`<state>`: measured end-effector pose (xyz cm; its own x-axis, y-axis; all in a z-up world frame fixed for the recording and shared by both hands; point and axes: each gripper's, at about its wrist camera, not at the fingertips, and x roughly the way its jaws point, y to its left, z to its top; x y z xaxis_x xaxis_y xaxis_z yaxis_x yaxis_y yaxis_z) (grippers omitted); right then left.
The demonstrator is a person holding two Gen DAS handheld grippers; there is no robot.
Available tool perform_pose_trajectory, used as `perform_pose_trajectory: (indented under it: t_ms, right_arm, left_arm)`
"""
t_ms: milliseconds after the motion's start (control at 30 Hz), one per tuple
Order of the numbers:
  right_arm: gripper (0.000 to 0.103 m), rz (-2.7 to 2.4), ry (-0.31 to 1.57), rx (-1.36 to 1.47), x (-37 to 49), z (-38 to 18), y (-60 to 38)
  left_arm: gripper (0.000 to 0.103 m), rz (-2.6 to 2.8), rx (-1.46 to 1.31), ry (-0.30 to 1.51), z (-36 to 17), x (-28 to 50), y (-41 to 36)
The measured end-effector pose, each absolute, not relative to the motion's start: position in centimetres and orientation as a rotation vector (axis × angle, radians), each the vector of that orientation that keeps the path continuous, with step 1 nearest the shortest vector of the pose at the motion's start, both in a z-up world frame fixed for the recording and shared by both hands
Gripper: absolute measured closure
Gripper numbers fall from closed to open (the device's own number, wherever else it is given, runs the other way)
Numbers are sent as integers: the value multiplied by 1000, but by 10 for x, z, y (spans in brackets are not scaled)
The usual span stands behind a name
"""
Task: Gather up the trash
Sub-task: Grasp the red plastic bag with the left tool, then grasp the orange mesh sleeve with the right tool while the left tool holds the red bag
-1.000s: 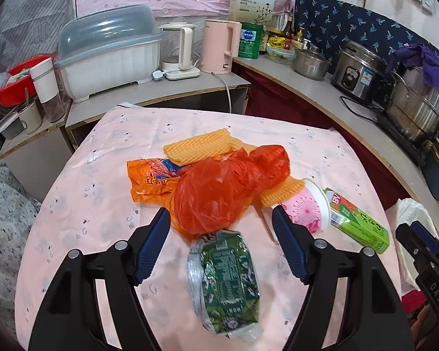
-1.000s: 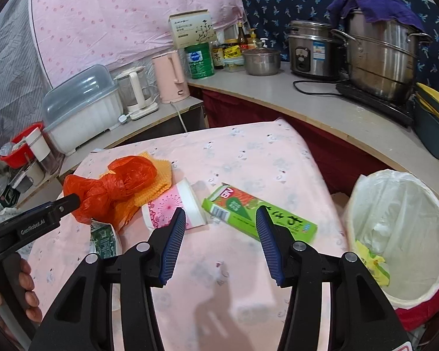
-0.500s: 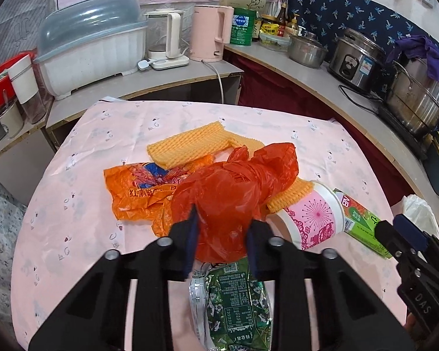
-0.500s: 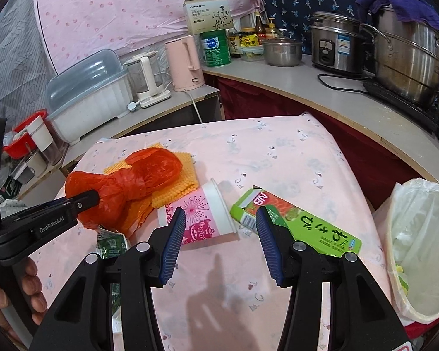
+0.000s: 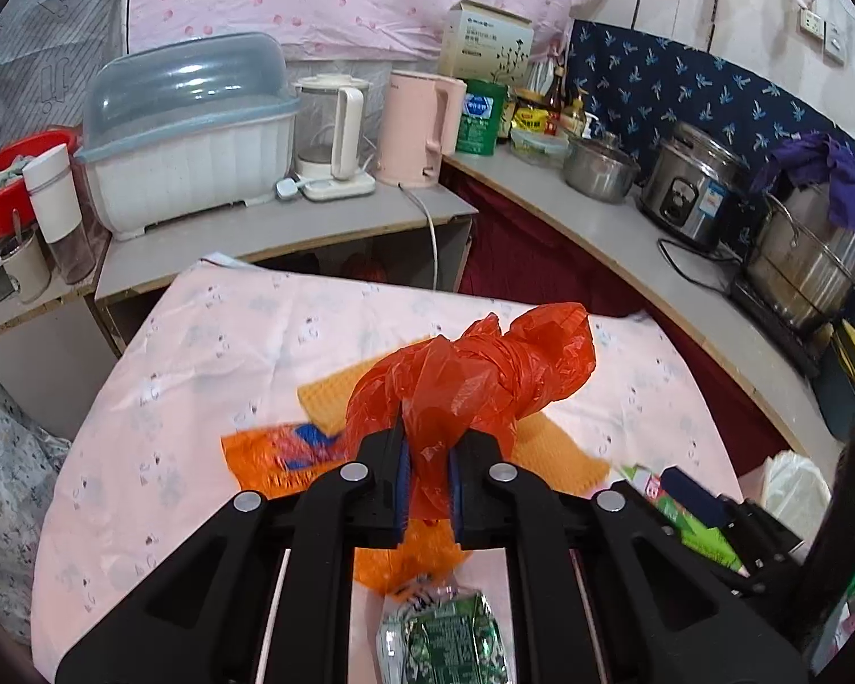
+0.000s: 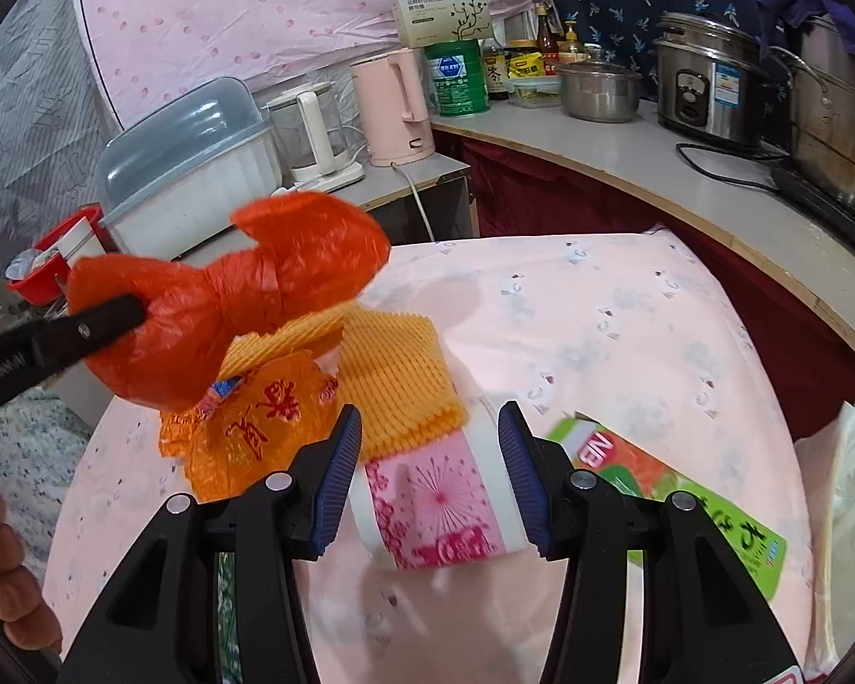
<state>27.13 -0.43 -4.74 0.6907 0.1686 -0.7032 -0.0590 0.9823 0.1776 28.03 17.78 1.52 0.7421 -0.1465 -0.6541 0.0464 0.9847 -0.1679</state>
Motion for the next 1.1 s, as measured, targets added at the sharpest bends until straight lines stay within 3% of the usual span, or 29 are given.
perform_pose_trajectory:
  t_ms: [467, 533, 733, 833, 1000, 1100]
  right_arm:
    - [55, 174, 918, 83, 334, -92, 33]
    - [67, 179, 954, 92, 337, -103, 32]
    - [85, 168, 953, 90, 327, -110, 25]
    - [87, 170, 950, 92, 321, -112, 22]
    - [88, 162, 957, 86, 308, -108, 20]
    - [72, 164, 967, 107, 306, -106, 16]
  left_arm:
    - [93, -45, -136, 764, -7, 306, 186]
    - [93, -44, -143, 782, -14, 307, 187]
    - [93, -42, -150, 801, -23, 302, 184]
    - [93, -41, -150, 801, -22, 296, 182]
    - [93, -38, -148, 794, -16, 283, 179]
    - [93, -37, -147, 793, -14, 278, 179]
